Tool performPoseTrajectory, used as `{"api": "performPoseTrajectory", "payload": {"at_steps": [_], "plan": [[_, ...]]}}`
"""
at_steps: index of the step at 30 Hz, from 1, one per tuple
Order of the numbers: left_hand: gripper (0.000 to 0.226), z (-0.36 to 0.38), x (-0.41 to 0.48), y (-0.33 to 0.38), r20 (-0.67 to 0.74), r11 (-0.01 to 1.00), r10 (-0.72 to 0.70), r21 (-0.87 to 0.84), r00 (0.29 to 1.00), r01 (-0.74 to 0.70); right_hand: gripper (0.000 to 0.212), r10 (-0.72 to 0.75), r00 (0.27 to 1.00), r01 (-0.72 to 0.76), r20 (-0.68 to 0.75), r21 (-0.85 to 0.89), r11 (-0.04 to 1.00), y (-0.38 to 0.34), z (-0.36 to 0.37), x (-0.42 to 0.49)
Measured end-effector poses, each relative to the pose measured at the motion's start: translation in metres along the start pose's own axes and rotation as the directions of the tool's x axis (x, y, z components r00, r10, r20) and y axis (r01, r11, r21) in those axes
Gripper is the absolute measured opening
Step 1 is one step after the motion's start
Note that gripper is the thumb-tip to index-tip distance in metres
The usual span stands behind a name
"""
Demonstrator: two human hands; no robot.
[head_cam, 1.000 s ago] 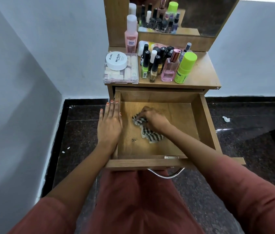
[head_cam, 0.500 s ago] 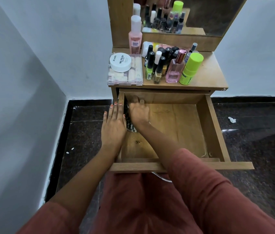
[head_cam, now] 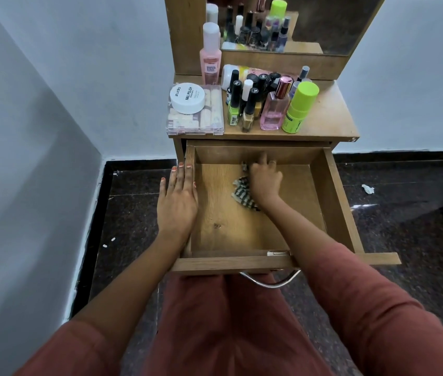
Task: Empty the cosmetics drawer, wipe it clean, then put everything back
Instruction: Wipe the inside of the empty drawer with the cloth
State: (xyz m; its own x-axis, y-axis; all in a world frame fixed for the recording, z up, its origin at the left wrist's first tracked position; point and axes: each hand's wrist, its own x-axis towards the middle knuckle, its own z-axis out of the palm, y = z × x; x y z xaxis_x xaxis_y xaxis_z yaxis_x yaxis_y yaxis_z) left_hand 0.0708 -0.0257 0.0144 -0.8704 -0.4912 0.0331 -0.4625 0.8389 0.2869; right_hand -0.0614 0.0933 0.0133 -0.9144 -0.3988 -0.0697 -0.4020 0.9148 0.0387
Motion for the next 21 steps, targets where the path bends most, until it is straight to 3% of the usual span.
{"api": "performPoseTrajectory", "payload": {"at_steps": [4, 11, 21], "plan": [[0.047, 0.002, 0.001, 0.0, -0.001, 1.0, 0.015, -0.027, 1.0, -0.015, 0.032, 0.063, 0.998, -0.063, 0.005, -0.022, 0.998, 0.003, 0.0, 0.004], [0.046, 0.005, 0.003, -0.001, -0.051, 0.997, 0.036, -0.068, 0.998, -0.04, 0.035, -0.031, 0.999, 0.033, 0.018, -0.09, 0.995, -0.023, -0.002, 0.001], [0.048, 0.004, 0.003, -0.002, -0.04, 1.0, 0.016, -0.025, 0.999, -0.017, 0.034, -0.19, 0.981, 0.19, 0.048, 0.004, 0.982, -0.066, -0.006, -0.005]]}}
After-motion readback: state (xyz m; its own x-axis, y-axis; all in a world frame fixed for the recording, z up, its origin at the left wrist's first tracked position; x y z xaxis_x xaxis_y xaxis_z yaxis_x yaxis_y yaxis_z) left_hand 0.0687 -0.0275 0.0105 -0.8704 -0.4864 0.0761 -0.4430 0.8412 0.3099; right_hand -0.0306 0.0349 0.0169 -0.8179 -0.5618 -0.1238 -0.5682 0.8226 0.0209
